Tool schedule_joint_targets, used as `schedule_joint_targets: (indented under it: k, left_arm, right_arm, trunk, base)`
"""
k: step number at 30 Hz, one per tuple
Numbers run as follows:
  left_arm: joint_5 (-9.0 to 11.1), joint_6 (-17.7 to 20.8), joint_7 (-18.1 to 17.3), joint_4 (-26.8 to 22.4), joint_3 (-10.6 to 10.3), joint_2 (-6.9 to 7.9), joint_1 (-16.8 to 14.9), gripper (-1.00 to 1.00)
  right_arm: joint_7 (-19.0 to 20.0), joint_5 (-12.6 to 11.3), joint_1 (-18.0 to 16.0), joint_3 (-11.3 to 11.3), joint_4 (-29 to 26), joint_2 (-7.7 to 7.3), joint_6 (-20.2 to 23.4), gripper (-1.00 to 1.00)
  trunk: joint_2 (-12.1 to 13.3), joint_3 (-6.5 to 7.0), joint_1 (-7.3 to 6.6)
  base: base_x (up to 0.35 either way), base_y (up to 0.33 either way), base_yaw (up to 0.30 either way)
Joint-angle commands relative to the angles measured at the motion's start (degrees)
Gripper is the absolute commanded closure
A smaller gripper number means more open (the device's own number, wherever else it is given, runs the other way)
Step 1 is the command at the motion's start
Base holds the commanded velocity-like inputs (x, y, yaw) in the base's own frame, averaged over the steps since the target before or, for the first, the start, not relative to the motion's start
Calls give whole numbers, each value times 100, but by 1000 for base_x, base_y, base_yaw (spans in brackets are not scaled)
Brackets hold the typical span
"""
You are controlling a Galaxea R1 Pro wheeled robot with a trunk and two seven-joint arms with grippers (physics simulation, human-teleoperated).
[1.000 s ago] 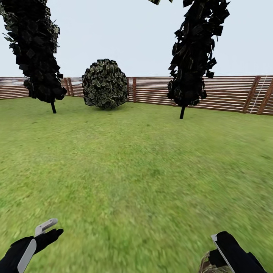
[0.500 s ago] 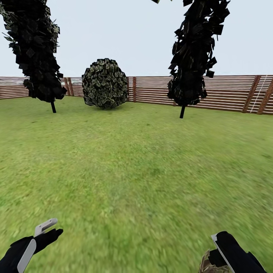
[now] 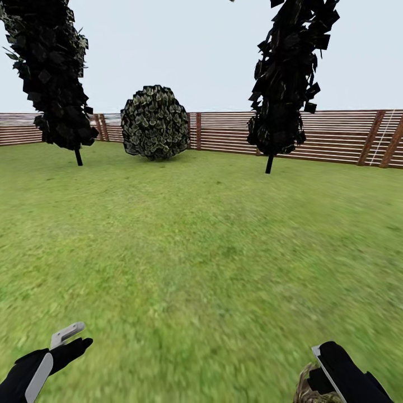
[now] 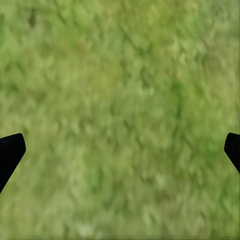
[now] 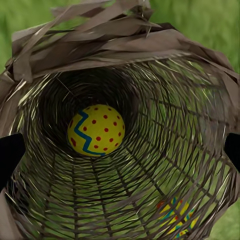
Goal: Take the three Easter eggs out of the wicker basket on the lawn in the garden, then place them on the lawn next to a single tree (choose any tree) so that all three eggs are next to the same tree and none are left in the basket.
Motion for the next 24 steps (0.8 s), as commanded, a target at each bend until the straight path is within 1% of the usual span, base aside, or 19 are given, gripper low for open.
schedule_joint_targets:
  k: [1, 24]
  left_arm:
    - [8, 36, -23, -5, 19, -2, -3, -100]
    - [8, 36, -15, -6, 16, -5, -3, -100]
  right_arm:
    - [54, 63, -3, 19, -6, -6, 25, -100]
    - [53, 54, -3, -21, -9, -6, 32, -100]
  trunk:
    - [-44, -24, 22]
    - [-967, -437, 527]
  base:
    - [0, 0, 0]
    - [0, 0, 0]
